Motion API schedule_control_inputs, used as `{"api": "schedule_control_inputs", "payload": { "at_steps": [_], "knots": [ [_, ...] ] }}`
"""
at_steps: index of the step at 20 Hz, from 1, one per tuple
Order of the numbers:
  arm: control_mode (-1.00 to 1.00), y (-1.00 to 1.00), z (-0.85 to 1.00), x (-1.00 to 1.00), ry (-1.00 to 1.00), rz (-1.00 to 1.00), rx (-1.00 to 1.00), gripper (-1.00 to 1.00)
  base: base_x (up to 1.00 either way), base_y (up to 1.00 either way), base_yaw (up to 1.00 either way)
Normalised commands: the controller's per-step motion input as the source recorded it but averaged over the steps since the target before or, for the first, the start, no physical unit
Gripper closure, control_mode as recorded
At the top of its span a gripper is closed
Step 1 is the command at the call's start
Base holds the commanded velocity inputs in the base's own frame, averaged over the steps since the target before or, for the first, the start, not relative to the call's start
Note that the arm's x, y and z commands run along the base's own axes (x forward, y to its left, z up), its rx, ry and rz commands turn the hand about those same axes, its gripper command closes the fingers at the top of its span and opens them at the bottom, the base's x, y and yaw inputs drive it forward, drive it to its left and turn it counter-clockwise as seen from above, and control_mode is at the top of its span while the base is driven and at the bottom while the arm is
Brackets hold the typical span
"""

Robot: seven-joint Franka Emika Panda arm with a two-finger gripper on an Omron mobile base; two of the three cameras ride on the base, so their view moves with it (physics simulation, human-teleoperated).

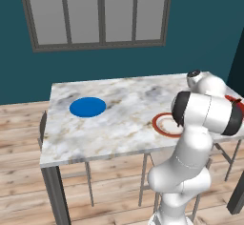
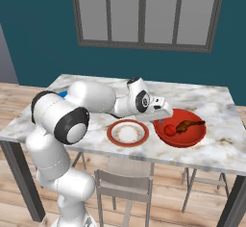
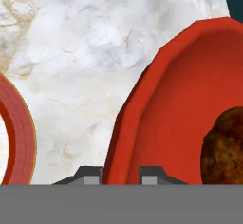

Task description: Pick the chicken drumstick and tomato from their plates and place them in the bowl. Then put the bowl in the fridge.

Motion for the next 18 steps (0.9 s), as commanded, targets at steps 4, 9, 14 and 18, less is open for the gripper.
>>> {"api": "schedule_control_inputs", "payload": {
  "at_steps": [4,9,14,18],
  "knots": [
    [-1.0,0.38,0.36,-0.28,0.09,0.0,-0.09,1.0,0.0,0.0,0.0],
    [-1.0,0.35,0.47,-0.22,0.12,0.02,-0.01,1.0,0.0,0.0,0.0],
    [-1.0,0.39,0.41,-0.18,0.1,0.08,0.0,1.0,0.0,0.0,0.0],
    [-1.0,0.38,0.32,-0.18,0.01,0.13,0.0,1.0,0.0,0.0,0.0]
  ]
}}
